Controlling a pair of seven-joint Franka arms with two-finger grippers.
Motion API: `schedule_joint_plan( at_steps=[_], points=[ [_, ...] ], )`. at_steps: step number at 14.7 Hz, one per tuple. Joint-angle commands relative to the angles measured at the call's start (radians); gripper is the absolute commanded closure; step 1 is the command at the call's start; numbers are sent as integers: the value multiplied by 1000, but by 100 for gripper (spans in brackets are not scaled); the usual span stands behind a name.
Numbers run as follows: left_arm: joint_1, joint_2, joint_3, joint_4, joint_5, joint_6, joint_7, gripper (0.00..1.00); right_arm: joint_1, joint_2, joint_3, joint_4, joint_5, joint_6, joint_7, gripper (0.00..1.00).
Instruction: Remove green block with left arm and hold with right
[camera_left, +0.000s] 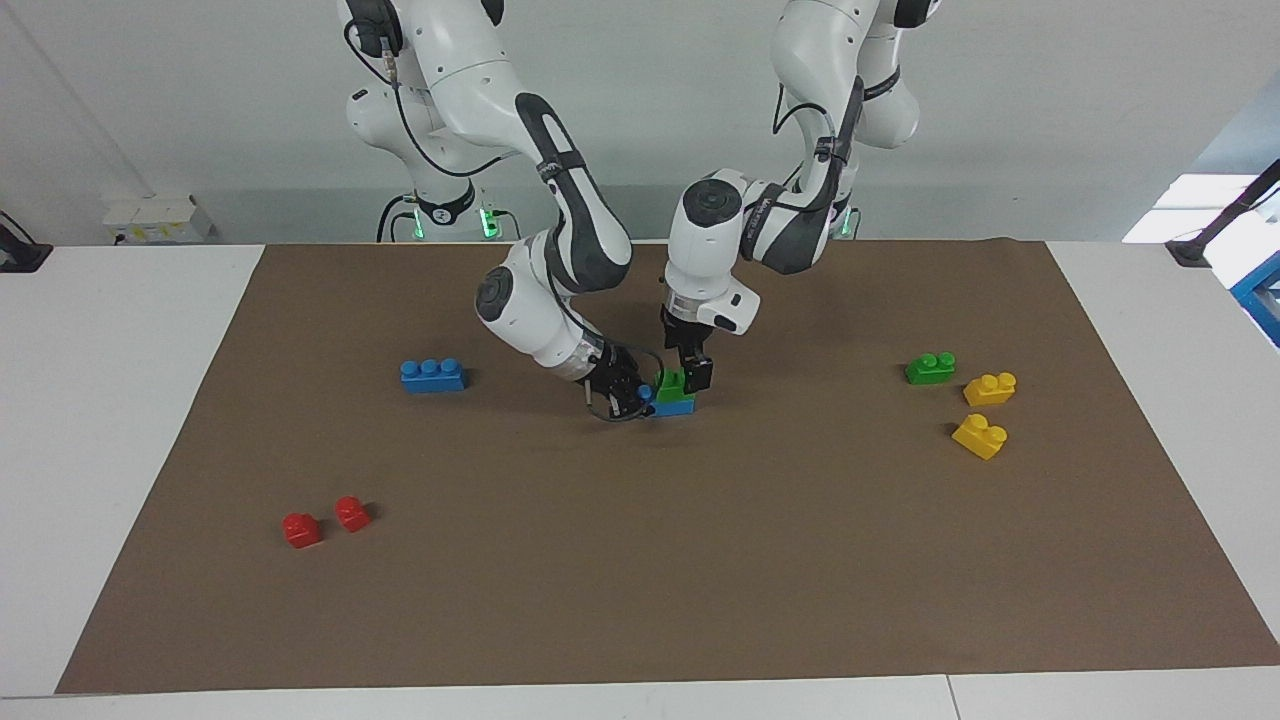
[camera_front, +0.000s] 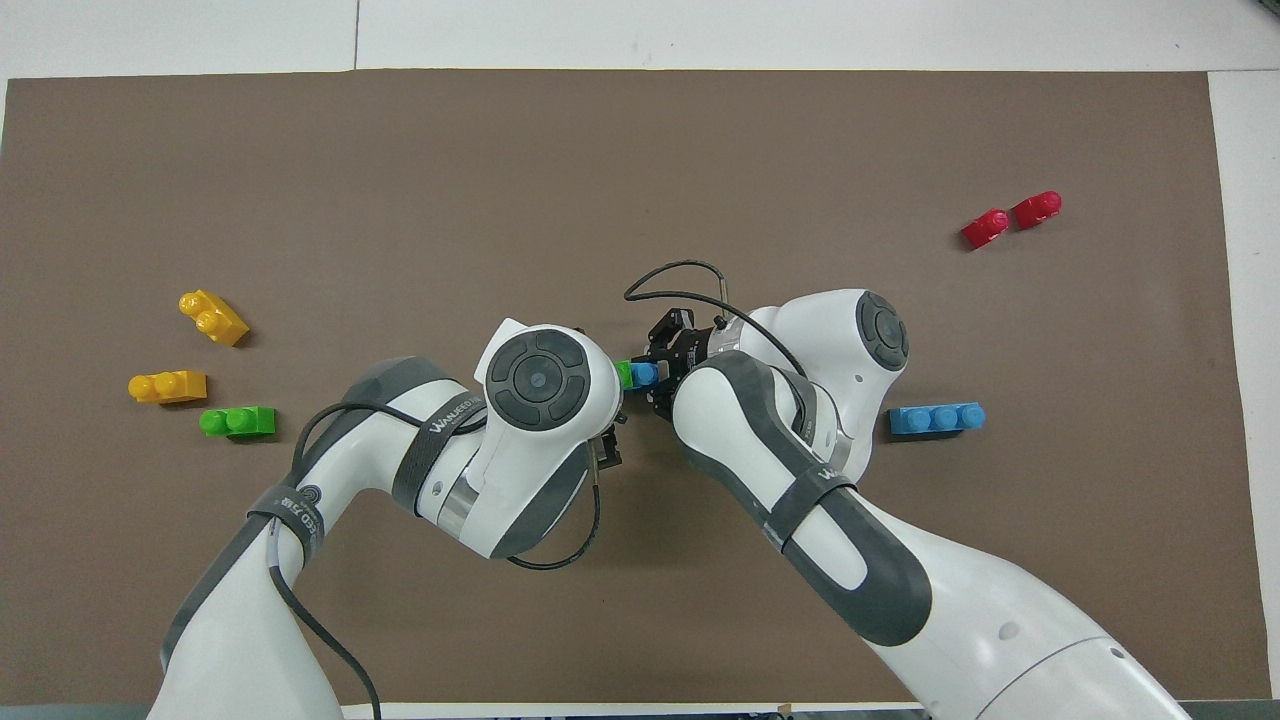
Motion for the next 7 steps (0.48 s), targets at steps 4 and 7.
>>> schedule_joint_plan(
  at_steps=[4,7],
  points=[
    [-1,-8,5,-26,19,41,-23,2,-12,12,6,15,38,19,-35,100],
    [-1,12,5,-24,19,64,-35,2,-13,12,6,15,40,19,-35,100]
  ],
)
